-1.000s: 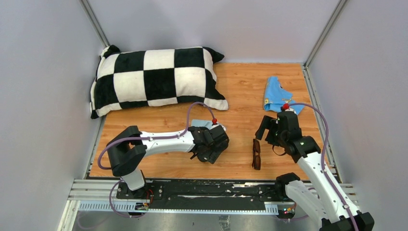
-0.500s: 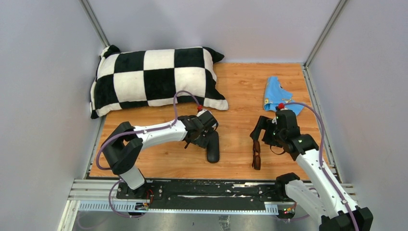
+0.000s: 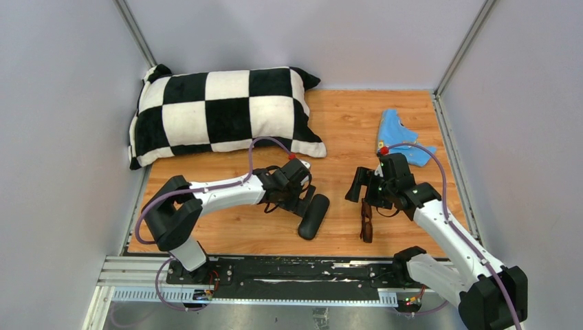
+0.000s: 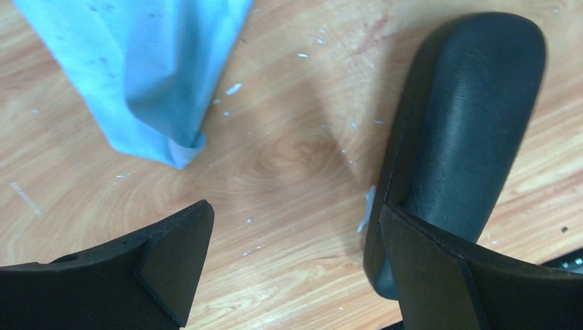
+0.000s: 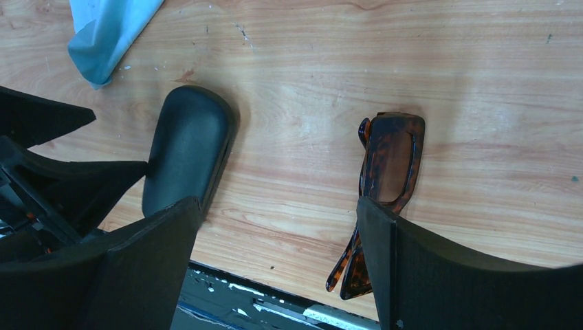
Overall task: Organize the sunglasses
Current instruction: Place the sunglasses case at the center of the board.
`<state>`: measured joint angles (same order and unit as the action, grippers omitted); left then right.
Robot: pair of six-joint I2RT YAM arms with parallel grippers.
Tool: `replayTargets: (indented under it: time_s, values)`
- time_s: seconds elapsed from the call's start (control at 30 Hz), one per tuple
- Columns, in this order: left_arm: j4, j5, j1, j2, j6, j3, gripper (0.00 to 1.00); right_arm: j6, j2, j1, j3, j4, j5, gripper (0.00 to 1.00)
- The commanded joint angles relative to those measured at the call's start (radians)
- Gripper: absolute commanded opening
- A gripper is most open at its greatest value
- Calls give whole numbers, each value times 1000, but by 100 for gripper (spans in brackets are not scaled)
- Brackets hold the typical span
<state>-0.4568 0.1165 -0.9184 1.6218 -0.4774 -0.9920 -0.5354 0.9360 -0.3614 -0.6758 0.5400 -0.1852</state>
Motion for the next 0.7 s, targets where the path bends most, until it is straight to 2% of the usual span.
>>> replayTargets:
  time_s: [0.0,0.2,0.37,0.47,0.67]
  values:
    - [33,-92,-2,12,17,-3,96,-4,-11,-16,-10,1,-11,90]
    - [-6,-29,-3,-69,-15,-18,96,-17,-34,-16,-5,20,7,90]
    - [-23,34,-65,-140,-178,-24,97,-25,-136,-17,12,9,70,91]
    - [-71,83,-116,-115,-313,-63,97,-19,-152,-16,12,3,94,91]
    - [-106,118,-173,-7,-484,-146,99,-8,-118,-16,8,5,61,91]
